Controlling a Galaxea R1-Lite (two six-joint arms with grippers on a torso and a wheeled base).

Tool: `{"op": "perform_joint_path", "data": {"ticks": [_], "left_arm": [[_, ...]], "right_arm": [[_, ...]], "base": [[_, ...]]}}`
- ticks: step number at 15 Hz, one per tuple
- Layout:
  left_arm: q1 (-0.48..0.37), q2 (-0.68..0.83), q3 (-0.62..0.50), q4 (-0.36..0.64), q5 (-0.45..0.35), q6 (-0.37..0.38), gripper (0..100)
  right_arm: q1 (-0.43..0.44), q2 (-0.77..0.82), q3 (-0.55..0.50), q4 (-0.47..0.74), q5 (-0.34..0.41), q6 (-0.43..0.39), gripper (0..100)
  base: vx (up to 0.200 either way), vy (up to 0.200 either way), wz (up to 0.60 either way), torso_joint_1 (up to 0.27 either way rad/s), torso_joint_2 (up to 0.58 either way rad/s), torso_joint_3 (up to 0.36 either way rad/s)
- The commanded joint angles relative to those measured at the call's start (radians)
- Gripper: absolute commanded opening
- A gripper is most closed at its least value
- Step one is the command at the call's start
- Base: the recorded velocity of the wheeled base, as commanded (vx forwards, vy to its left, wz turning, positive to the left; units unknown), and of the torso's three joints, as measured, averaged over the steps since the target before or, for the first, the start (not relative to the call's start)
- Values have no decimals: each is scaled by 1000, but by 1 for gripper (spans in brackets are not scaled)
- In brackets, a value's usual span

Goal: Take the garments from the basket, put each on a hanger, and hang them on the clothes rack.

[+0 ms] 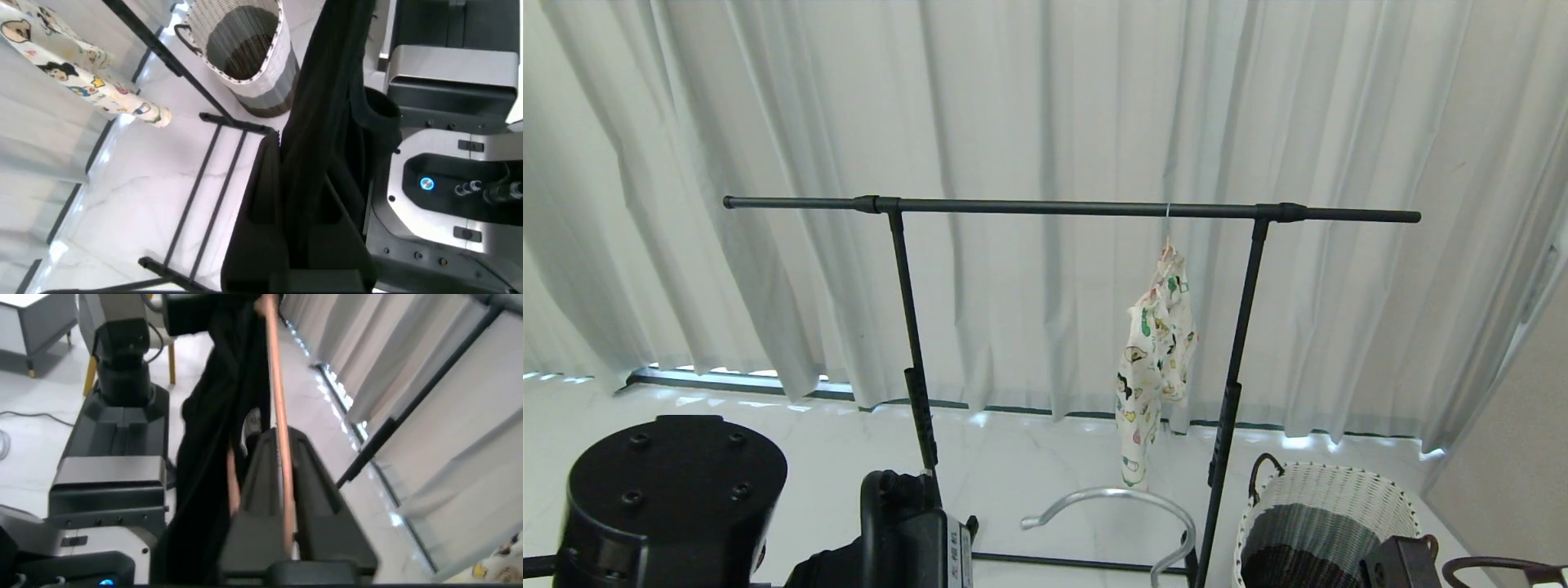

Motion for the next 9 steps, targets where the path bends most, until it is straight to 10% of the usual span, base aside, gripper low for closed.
{"op": "perform_joint_path", "data": {"ticks": [1, 6, 9], "left_arm": [[14, 4, 1, -2, -1, 0, 0], [115, 10, 50, -2, 18, 3, 0], [207, 13, 81, -3, 157, 11, 0]], "right_arm": [[1, 0, 3, 5, 0, -10, 100], [-22, 0, 9, 5, -23, -21, 100], [-64, 34, 8, 7, -93, -22, 100]], "base": [[0, 0, 0, 0, 0, 0], [0, 0, 0, 0, 0, 0], [0, 0, 0, 0, 0, 0]]}}
